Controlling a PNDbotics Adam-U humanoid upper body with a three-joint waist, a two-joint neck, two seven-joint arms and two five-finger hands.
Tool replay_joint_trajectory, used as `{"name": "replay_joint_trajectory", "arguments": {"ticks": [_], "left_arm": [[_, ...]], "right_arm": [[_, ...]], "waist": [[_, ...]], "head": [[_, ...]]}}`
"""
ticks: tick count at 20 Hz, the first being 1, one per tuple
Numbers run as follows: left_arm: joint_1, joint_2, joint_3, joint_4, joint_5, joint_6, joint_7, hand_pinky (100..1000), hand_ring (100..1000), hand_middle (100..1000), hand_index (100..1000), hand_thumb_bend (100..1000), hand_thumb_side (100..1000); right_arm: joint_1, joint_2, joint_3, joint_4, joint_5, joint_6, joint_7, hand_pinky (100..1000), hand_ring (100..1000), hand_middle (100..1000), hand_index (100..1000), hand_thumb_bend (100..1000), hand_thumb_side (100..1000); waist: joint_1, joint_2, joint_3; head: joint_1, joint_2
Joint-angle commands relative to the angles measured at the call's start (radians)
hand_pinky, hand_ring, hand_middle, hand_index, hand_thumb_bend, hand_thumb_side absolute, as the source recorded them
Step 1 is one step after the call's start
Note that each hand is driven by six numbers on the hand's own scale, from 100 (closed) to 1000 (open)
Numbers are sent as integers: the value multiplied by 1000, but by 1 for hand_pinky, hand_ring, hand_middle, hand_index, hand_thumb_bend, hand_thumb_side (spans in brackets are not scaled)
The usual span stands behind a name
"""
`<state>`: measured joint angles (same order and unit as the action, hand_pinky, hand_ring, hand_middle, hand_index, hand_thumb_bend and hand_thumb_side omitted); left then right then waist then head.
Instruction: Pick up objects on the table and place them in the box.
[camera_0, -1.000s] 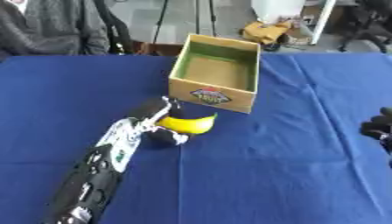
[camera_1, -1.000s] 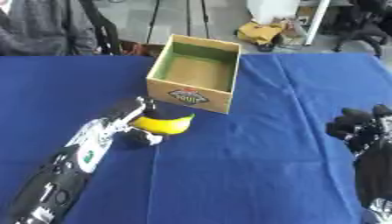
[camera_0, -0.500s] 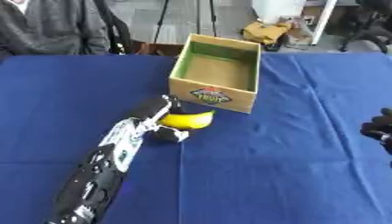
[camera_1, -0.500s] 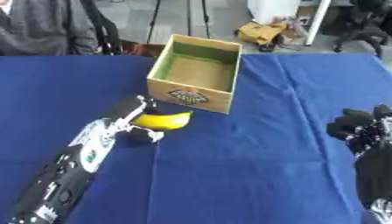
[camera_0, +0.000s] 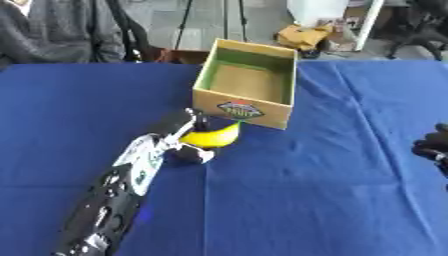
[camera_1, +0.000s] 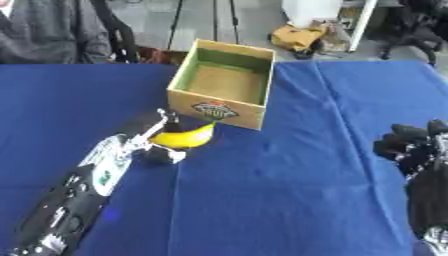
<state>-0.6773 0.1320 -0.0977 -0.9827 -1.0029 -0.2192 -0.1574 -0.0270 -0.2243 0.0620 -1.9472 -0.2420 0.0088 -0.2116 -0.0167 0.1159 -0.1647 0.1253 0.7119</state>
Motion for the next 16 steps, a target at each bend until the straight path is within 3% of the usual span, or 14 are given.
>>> {"name": "replay_joint_trajectory", "arguments": {"ticks": [1, 7, 16], "left_arm": [[-12, 6, 6, 0, 2, 7, 0, 681, 617, 603, 580, 217, 274], [-11, 10, 8, -11, 21, 13, 5, 676, 603, 585, 551, 127, 270], [-17, 34, 2, -75, 61, 13, -24, 676, 597, 577, 543, 101, 275]], "right_arm": [[-11, -5, -3, -8, 5, -3, 2, 682, 611, 552, 667, 100, 903], [-12, -5, -3, -7, 5, -3, 1, 682, 611, 552, 667, 100, 903], [-12, -5, -3, -5, 5, -3, 1, 682, 611, 552, 667, 100, 903]], "waist": [[-1, -11, -1], [0, -11, -2], [0, -12, -1]], "head": [[1, 6], [1, 7], [2, 8]]}}
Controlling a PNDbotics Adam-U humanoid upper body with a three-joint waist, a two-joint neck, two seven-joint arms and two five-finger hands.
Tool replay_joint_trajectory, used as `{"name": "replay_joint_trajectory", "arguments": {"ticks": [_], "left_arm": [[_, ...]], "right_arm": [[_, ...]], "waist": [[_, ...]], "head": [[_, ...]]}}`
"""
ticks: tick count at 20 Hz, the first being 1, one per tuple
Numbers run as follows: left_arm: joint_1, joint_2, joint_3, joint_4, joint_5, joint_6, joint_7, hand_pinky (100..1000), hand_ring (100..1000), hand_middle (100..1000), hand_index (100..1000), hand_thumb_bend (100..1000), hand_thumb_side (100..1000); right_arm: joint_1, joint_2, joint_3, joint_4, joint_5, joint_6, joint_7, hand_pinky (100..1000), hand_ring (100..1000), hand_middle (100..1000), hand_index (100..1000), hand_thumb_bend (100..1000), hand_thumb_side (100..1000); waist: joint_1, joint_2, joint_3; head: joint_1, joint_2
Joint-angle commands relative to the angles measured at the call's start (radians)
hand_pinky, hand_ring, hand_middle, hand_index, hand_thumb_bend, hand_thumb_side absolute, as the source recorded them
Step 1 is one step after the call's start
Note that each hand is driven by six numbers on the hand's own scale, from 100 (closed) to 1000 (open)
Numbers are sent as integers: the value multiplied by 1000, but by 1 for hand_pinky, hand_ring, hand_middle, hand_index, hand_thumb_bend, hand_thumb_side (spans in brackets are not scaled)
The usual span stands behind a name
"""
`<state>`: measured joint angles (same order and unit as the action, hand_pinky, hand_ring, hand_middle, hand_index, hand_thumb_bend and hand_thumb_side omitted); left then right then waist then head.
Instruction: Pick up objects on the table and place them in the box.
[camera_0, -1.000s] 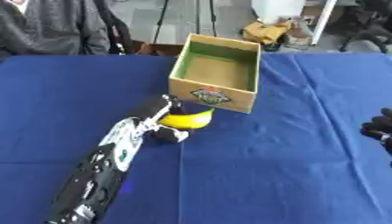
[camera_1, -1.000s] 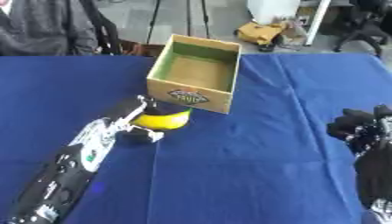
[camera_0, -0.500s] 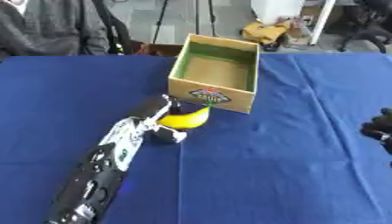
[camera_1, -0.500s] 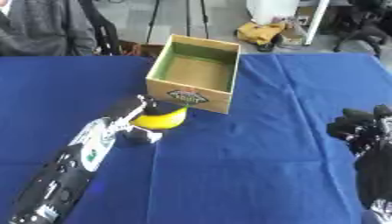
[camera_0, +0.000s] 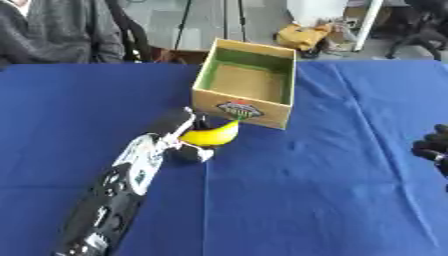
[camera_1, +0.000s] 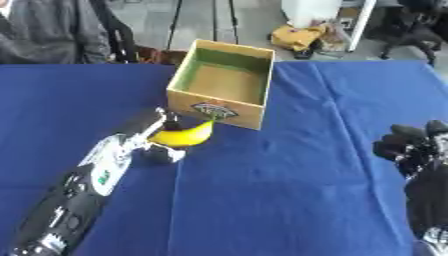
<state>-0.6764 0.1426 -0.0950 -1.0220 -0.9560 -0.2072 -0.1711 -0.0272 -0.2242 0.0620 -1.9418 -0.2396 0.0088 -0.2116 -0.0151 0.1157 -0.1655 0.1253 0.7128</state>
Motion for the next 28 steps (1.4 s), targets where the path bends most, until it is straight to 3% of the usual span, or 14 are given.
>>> {"name": "replay_joint_trajectory", "arguments": {"ticks": [1, 14, 21, 28], "left_arm": [[-18, 24, -1, -40, 16, 3, -13, 676, 597, 577, 543, 101, 275], [-106, 91, -27, -161, 98, 16, -58, 677, 592, 569, 544, 100, 252], [-180, 96, -21, -107, 56, 17, -36, 685, 594, 567, 556, 107, 236], [-260, 95, 6, -14, -34, 7, 46, 691, 595, 561, 566, 138, 208]], "right_arm": [[-12, -5, -3, -10, 3, -3, 1, 682, 611, 552, 667, 100, 903], [-10, -6, -3, -8, 4, -3, 1, 682, 611, 552, 667, 100, 904], [-14, -4, 6, -6, 2, 0, 8, 681, 610, 551, 667, 100, 906], [-20, 1, 21, -7, -1, 5, 24, 682, 610, 551, 666, 100, 908]], "waist": [[-1, -12, 0], [0, -14, -6], [-2, -9, -30], [-8, 1, -71]], "head": [[2, 7], [12, 1], [31, -11], [63, -26]]}}
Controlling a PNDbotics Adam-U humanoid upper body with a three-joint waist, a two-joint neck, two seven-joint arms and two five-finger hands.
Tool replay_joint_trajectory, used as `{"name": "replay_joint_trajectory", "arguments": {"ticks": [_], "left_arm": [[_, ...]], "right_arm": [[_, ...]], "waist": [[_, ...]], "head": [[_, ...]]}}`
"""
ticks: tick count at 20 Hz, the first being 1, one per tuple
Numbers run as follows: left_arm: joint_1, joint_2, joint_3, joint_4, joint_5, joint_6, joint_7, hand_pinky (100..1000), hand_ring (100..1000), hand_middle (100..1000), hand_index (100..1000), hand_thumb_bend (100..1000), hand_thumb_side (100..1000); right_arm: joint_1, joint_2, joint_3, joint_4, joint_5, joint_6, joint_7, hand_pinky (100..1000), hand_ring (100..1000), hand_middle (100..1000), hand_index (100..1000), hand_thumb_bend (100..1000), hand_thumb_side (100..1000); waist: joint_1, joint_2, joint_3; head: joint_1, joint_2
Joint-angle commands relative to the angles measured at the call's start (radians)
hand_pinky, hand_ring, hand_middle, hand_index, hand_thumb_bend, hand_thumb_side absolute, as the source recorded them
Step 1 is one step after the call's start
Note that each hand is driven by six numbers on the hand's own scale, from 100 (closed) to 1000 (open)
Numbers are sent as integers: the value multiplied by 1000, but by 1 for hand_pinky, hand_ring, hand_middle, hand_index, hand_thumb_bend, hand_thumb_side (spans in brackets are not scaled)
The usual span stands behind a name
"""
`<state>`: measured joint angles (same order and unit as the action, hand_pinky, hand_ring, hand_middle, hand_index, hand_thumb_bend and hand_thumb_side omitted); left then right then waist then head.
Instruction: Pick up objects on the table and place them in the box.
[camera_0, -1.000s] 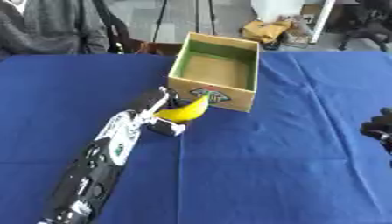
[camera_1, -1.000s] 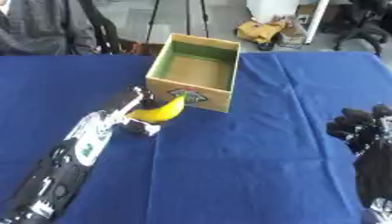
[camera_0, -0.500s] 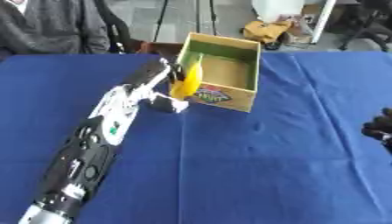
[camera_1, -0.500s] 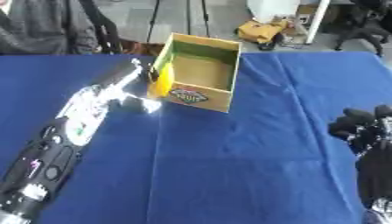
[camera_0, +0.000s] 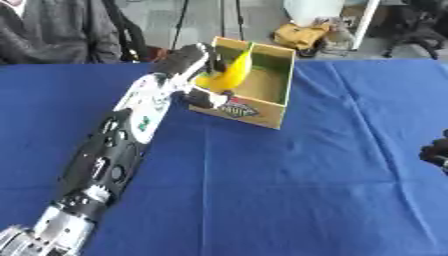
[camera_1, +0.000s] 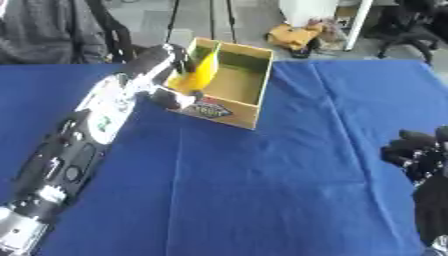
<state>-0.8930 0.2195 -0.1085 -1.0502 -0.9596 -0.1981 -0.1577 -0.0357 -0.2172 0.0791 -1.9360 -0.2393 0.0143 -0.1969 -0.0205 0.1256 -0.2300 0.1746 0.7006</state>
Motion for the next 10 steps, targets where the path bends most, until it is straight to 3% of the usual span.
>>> {"name": "replay_joint_trajectory", "arguments": {"ticks": [1, 10], "left_arm": [[-55, 20, 24, 25, -45, -3, 47, 692, 594, 560, 568, 143, 201], [-122, 59, 67, 131, -193, 7, 196, 700, 594, 550, 587, 177, 163]], "right_arm": [[-13, -6, 5, -13, -2, 0, 11, 682, 610, 550, 666, 100, 909], [-29, -6, 24, -17, 0, 6, 32, 682, 610, 549, 666, 100, 913]], "waist": [[-2, -7, -14], [10, 24, -92]], "head": [[20, -17], [89, -69]]}}
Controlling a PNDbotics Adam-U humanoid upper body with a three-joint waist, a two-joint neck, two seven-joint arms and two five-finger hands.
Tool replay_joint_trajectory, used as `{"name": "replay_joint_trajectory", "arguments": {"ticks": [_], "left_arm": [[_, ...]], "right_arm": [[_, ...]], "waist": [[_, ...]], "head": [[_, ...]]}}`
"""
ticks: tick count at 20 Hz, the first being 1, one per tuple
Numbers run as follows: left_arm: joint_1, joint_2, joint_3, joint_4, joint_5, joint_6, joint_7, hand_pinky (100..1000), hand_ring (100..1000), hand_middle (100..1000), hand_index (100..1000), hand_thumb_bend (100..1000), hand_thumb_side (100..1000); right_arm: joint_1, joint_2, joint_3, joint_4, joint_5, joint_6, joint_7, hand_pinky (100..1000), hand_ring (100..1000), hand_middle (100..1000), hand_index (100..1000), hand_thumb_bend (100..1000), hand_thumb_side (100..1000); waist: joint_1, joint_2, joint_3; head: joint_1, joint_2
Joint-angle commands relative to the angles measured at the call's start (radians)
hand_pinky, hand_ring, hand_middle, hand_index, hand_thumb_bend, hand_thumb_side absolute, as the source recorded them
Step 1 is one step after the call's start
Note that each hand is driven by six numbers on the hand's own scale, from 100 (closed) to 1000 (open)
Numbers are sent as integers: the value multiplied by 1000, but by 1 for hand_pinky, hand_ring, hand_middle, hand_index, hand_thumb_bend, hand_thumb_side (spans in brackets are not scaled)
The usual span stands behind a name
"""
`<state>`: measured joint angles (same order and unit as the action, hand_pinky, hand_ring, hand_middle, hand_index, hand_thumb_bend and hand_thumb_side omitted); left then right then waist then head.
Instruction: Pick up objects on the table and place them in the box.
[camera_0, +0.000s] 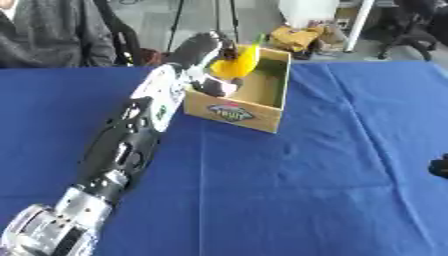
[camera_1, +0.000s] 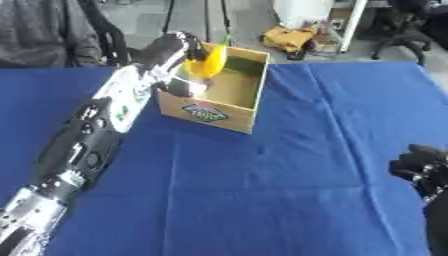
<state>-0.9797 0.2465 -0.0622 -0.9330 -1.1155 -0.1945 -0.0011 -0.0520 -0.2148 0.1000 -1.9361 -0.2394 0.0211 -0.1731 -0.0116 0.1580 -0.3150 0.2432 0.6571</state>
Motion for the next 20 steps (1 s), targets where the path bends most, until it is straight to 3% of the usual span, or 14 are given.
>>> {"name": "replay_joint_trajectory", "arguments": {"ticks": [1, 6, 15, 20], "left_arm": [[-41, 37, 26, 26, -54, 5, 56, 701, 594, 549, 589, 178, 161], [-59, 62, 49, 84, -129, 4, 114, 707, 597, 551, 597, 183, 165], [-71, 104, 89, 174, -204, 22, 131, 718, 612, 563, 614, 198, 185], [-72, 109, 100, 205, -233, 26, 129, 739, 646, 603, 661, 247, 223]], "right_arm": [[-15, -9, 5, -18, 1, 0, 11, 682, 610, 549, 666, 100, 914], [-27, -9, 12, -20, 6, 2, 19, 682, 610, 548, 666, 100, 917], [-49, -7, 26, -28, 16, 7, 37, 682, 610, 547, 665, 100, 922], [-55, -5, 30, -33, 23, 9, 43, 682, 609, 546, 665, 100, 924]], "waist": [[4, -4, -17], [18, 17, -57], [40, 62, -125], [46, 81, -152]], "head": [[30, -35], [61, -75], [104, -149], [122, -164]]}}
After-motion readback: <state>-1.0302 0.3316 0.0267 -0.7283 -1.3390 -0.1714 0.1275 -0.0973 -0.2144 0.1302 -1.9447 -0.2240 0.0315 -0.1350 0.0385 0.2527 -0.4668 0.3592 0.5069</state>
